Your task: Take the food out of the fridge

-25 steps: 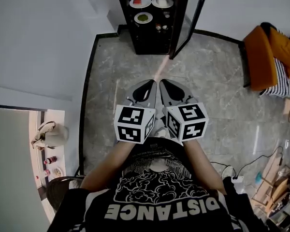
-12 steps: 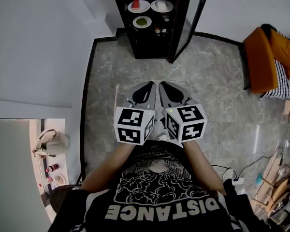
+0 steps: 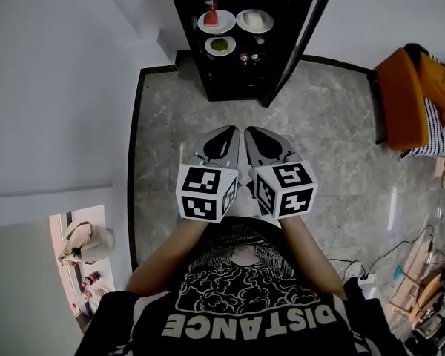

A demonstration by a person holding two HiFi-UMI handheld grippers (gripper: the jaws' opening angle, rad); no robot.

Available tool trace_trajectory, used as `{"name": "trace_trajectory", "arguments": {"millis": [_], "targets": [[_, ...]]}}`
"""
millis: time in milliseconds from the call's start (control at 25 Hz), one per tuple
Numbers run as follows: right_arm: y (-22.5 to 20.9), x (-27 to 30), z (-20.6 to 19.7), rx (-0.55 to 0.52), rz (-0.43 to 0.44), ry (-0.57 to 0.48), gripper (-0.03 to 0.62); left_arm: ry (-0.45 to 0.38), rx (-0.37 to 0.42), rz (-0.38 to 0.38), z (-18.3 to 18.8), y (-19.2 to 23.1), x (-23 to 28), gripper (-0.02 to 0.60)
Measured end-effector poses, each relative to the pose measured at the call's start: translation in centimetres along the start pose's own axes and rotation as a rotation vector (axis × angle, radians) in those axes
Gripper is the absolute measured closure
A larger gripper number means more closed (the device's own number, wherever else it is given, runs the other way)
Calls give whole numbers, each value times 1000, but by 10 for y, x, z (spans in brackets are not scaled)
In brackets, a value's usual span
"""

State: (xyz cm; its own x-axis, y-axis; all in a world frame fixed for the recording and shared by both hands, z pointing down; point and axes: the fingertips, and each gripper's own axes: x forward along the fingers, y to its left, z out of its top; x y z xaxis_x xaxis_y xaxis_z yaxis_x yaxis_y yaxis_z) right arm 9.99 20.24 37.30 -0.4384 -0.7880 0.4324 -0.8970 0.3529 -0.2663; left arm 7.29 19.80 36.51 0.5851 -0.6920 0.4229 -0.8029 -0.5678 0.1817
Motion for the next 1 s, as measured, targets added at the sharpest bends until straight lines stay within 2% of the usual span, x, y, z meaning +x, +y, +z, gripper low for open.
{"name": "trace_trajectory", "arguments": {"millis": [520, 760, 1000], "targets": [[-3, 112, 48, 53, -66, 38, 591, 17, -32, -82, 43, 104, 59, 581], [-4, 154, 63, 127, -80, 25, 591, 21, -34, -113, 58, 145, 78, 581], [-20, 179, 78, 248, -107, -35, 591, 33, -11, -162, 69, 166, 98, 580]]}}
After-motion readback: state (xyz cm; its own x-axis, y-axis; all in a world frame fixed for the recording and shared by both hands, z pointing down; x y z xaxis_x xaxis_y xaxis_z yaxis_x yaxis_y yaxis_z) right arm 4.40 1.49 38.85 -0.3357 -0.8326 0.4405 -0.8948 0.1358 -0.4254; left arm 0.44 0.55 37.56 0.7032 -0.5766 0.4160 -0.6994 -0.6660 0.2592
